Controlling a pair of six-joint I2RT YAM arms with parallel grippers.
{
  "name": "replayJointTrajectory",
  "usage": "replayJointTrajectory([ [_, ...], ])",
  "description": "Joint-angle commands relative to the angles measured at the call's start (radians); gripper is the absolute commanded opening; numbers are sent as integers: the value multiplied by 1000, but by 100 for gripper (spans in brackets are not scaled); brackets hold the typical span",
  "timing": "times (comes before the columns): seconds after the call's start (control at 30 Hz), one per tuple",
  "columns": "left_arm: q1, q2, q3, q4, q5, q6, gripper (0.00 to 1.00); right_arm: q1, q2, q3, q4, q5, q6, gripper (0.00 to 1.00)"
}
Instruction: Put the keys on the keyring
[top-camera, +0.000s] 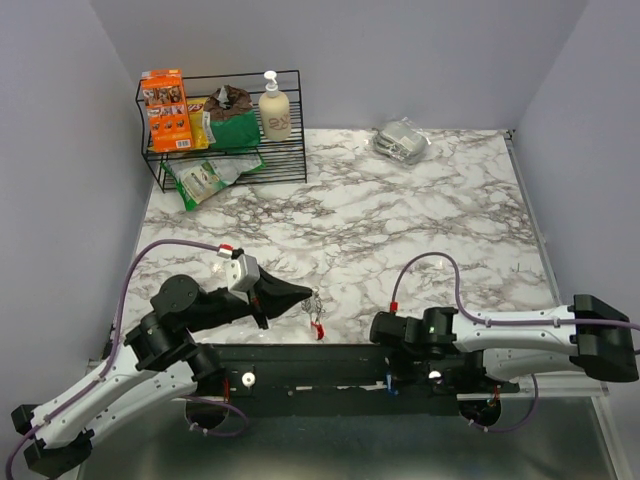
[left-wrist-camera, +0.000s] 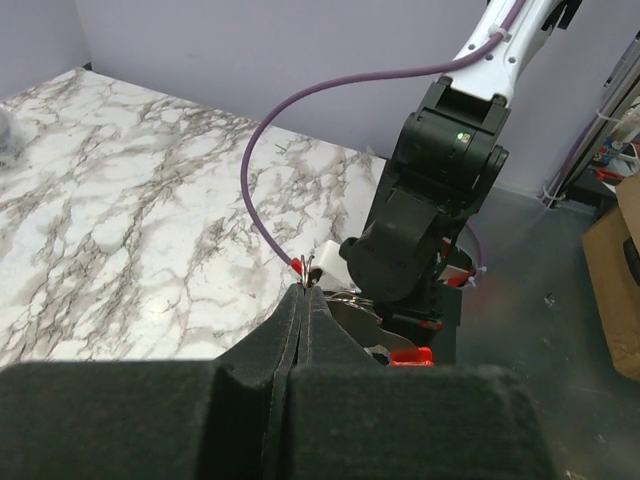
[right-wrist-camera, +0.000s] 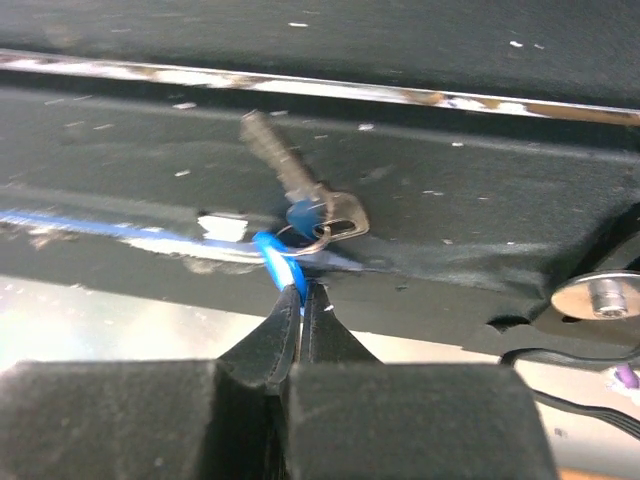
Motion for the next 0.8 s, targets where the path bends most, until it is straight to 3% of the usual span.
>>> replayJointTrajectory([
  [0.0, -4, 19, 11, 31, 3, 5, 0, 8, -37, 77, -4, 263, -6, 0],
  [0.3, -4, 61, 11, 32, -8, 6, 0, 6, -146, 212, -52, 525, -121, 0],
  [0.53, -4, 88, 6, 54, -8, -8, 0, -109, -73, 257, -3, 665, -295, 1],
  [0.57, -4, 91, 7, 55, -8, -11, 0, -130, -60, 237, 20, 651, -323, 28],
  [0.63, -4, 94, 5, 57, -16, -15, 0, -214, -29, 232, 70, 616, -392, 43],
  [0.67, -4, 94, 5, 54, -17, -15, 0, -233, -31, 233, 77, 595, -409, 60],
  [0.77, -4, 91, -3, 52, -23, -20, 0, -265, -75, 226, 138, 599, -460, 83],
])
